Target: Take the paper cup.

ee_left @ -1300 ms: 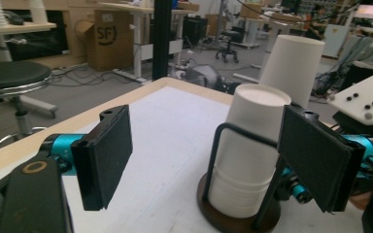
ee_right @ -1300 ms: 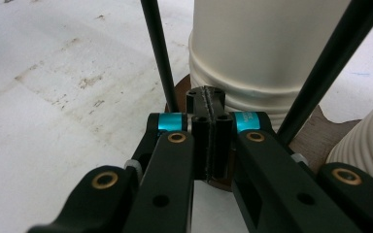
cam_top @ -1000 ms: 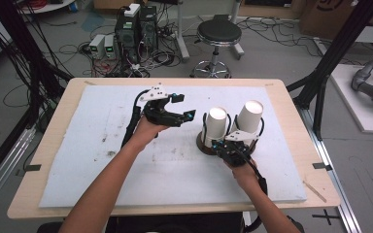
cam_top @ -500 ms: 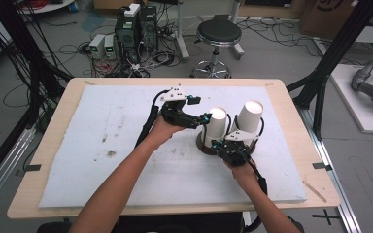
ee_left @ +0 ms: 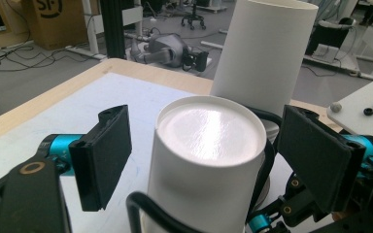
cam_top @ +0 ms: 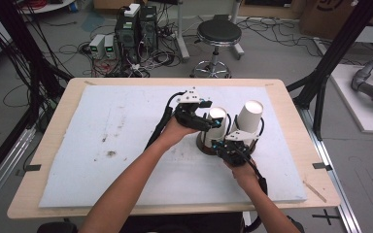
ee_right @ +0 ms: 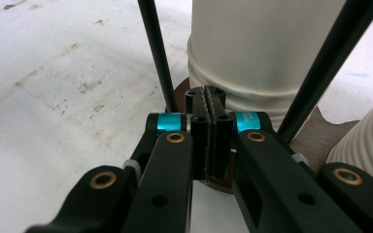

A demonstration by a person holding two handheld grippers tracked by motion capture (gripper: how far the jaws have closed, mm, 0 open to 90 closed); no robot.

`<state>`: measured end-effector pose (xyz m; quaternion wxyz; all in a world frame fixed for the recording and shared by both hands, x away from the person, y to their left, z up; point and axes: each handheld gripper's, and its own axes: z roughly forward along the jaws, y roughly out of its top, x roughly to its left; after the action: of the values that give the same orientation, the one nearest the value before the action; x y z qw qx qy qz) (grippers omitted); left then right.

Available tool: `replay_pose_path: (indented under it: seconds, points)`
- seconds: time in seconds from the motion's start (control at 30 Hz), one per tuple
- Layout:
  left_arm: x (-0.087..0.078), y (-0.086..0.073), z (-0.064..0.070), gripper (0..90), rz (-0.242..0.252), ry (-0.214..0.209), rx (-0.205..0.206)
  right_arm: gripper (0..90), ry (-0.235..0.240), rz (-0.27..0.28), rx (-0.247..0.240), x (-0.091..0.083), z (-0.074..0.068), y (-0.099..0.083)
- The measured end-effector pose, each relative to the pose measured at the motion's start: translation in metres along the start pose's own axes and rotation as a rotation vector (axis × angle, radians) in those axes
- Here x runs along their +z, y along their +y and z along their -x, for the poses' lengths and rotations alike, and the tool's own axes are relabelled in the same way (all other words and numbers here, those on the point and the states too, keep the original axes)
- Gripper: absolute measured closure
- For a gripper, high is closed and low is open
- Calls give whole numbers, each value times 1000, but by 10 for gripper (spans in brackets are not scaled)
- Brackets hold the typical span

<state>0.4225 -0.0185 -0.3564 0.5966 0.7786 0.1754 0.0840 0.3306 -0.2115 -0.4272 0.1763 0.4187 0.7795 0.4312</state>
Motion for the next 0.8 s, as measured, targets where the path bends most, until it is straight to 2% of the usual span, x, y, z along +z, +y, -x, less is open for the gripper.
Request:
replay_pose_path:
  seconds: [0.3,0.33,0.37,0.4,0.7,0.8]
  points:
    - [9,-1,3,248,-41,15,17,900,3,-2,1,0,0,0]
    - [9,-1,3,286,-43,15,17,900,6,-2,-1,0,0,0]
    - [9,-1,3,286,-45,11,24,900,6,-2,-1,0,0,0]
    - [8,-1,3,333,-45,11,34,900,3,-2,-3,0,0,0]
    - [7,1,3,345,-57,12,35,900,6,0,-6,0,0,0]
    - [6,2,3,348,-45,11,37,900,6,2,-8,0,1,0]
